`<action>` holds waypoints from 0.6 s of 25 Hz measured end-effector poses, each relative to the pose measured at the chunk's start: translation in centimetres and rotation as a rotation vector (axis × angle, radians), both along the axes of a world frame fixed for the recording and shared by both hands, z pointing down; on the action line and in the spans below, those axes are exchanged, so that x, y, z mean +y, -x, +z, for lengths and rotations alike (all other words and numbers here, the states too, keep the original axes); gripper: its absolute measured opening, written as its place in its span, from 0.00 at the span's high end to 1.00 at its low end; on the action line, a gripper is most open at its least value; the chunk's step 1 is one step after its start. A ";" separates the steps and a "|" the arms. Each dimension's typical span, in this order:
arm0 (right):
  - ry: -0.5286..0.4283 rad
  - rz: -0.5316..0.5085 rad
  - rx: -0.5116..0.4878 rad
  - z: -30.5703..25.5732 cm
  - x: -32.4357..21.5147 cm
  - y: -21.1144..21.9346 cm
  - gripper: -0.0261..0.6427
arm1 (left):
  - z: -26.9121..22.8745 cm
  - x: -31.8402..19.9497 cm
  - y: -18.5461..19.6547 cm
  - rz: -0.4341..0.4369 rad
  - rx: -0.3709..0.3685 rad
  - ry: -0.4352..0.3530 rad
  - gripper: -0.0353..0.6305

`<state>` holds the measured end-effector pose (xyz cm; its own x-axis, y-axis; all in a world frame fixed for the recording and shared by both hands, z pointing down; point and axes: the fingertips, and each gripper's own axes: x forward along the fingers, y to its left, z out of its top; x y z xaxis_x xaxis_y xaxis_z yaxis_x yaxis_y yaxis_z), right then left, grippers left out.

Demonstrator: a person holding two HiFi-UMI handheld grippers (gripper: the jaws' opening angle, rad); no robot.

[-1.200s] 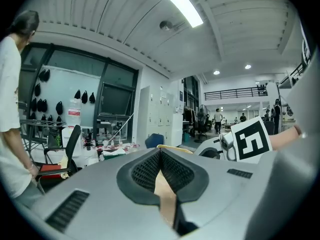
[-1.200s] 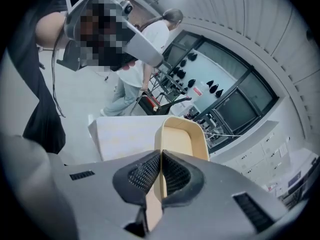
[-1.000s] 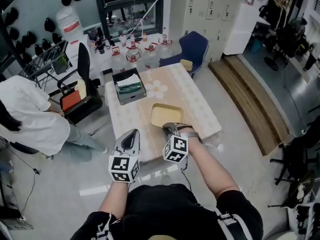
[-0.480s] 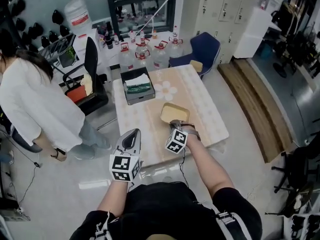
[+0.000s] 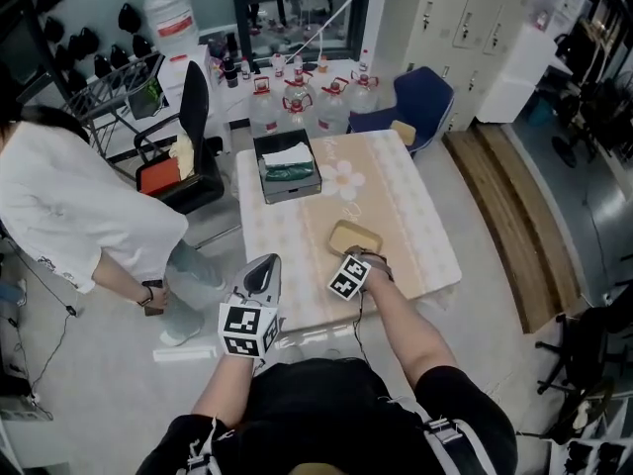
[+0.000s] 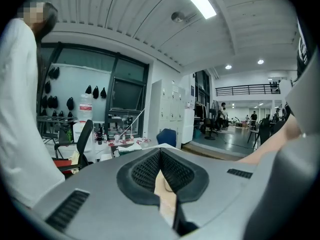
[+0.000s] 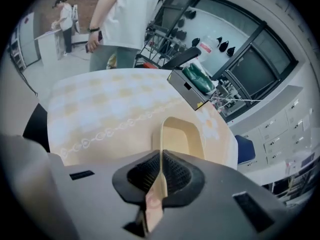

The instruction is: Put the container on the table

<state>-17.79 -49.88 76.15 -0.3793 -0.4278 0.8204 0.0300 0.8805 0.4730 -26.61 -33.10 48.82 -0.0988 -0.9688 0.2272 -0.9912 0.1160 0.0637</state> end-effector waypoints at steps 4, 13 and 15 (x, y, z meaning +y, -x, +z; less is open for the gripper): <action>0.030 0.014 0.033 1.7 0.2 -0.2 0.89 | 0.2 -0.2 0.7 0.000 0.004 0.003 0.93; 0.189 0.161 -0.257 -3.0 0.5 0.2 0.74 | -0.2 -1.3 0.9 0.026 0.004 -0.010 0.93; 0.184 0.212 -0.402 -6.3 -0.1 0.6 0.77 | -0.4 -1.8 1.0 0.035 0.002 -0.017 0.93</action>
<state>-18.39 -49.93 69.90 -0.6016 -0.3914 0.6964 -0.3118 0.9176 0.2465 -27.57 -34.87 48.37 -0.0640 -0.9754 0.2108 -0.9946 0.0798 0.0671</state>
